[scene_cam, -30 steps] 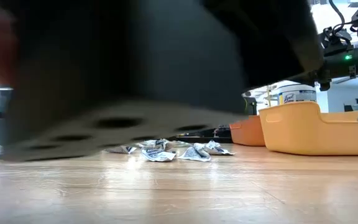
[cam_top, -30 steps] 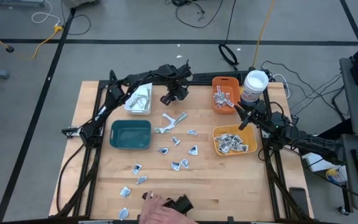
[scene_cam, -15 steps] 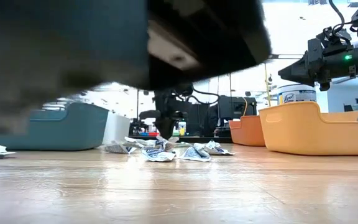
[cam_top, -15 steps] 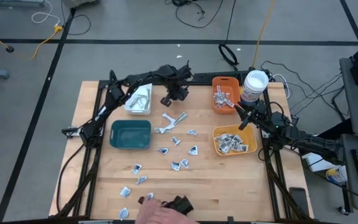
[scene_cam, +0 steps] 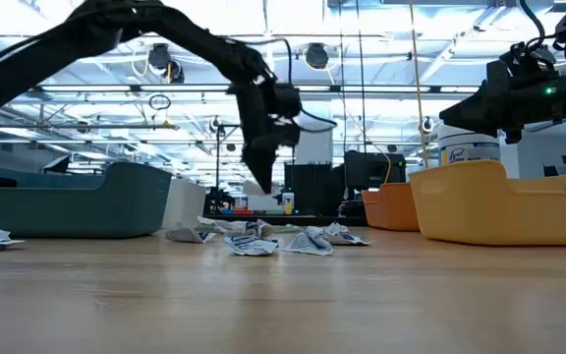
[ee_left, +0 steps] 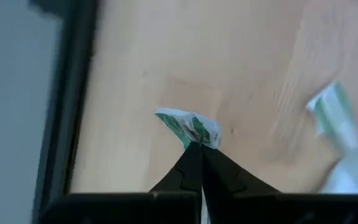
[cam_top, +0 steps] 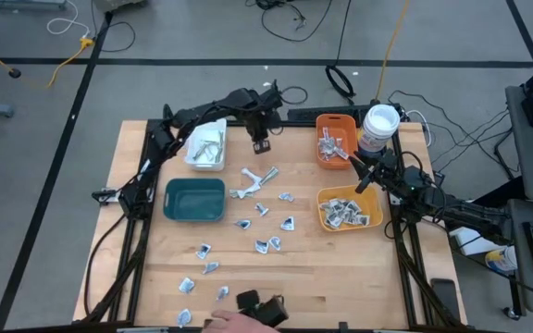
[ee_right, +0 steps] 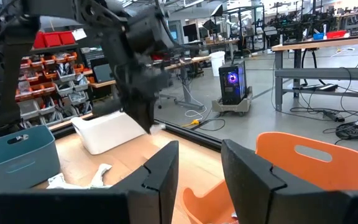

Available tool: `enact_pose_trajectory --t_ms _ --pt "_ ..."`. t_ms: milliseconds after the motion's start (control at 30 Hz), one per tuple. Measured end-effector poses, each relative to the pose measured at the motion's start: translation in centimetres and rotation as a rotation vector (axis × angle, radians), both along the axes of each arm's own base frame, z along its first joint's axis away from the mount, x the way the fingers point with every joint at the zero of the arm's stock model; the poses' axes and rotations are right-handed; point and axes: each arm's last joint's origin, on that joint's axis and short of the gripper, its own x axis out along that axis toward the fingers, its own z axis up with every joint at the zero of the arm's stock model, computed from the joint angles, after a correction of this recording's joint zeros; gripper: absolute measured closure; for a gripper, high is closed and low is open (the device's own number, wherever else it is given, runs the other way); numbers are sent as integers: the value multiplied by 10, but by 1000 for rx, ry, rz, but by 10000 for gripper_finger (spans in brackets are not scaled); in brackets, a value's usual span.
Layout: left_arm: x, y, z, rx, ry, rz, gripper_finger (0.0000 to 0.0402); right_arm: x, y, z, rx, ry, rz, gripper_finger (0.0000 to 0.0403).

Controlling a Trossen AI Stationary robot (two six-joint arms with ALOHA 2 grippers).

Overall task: Pick & Place First Aid Supplies
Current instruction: Put the bandage into the white bin

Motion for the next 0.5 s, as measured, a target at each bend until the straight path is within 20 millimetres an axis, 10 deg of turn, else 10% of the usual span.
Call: enact_pose_trajectory --t_ms 500 --pt "-62 -11 63 -86 77 848 401 0 0 0 0 0 0 287"
